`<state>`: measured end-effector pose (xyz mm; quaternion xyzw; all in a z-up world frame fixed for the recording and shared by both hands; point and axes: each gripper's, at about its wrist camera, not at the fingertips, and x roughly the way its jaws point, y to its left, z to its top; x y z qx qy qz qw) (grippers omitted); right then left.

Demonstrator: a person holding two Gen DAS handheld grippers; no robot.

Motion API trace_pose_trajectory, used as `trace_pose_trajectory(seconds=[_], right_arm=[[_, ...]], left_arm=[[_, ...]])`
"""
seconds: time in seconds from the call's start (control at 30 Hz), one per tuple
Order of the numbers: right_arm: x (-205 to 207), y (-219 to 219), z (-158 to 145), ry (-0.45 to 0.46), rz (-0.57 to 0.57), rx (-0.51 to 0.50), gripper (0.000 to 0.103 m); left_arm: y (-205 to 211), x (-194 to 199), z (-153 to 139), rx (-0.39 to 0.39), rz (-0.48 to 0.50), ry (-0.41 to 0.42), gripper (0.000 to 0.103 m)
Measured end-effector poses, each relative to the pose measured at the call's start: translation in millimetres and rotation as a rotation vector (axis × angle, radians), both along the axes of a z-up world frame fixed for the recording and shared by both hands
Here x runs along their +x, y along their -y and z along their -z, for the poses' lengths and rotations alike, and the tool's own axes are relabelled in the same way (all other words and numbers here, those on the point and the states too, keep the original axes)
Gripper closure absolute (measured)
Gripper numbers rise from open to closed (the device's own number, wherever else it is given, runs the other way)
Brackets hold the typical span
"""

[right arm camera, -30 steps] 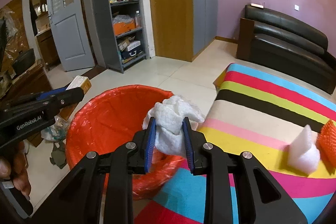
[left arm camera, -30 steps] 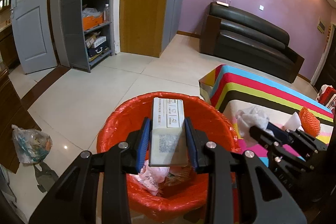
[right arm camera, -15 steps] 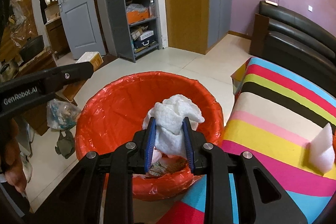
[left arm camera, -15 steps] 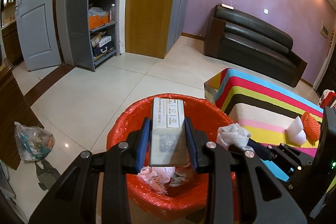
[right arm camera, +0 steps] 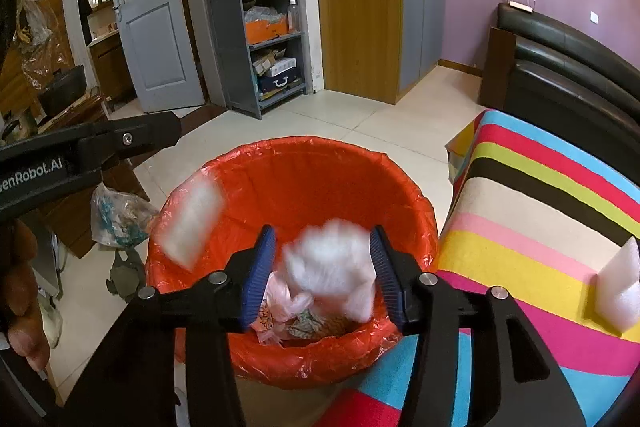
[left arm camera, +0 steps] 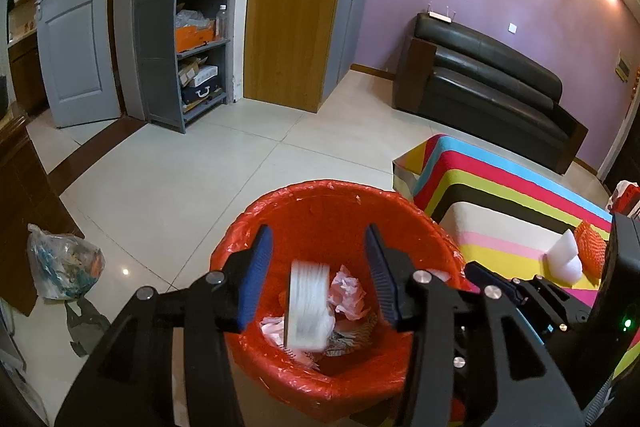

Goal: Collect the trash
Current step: 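Carry the paper slip and tissue over the wastebasket and open both tools, then move both tools back over the table toward the foam sheet and orange net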

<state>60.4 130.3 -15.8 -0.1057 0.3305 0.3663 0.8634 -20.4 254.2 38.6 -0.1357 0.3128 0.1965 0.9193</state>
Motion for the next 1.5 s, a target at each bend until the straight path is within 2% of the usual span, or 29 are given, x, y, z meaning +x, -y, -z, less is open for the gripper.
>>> trace_pose_trajectory(seconds=[0.23,0.5,0.8,1.13,1.5], right_arm=[[1.6,5.3,-1.5,0.009,0.006,0.001,0.055],[15.0,36.1,-3.3,0.025,0.06,-0.014,0.054],[35.3,95.6,-26.0,0.063,0.159,0.012,0.052],[60.1,185.3,-56.0,0.103,0.327,0.035,0.05],[88.9,248.2,-42.9,0.09,0.434,0.019,0.046]], left_arm=[[5.7,2.6,-3.9,-0.001,0.0,0.014,0.057],[16.4,12.9,-3.6,0.004,0.017,0.012,0.057],[44.8,32.4,-14.4,0.002,0.059,0.047,0.057],[91.8,64.2,-7.7,-0.008,0.153,0.053,0.057],[160.1,109.1,8.4,-0.027,0.278,0.039,0.053]])
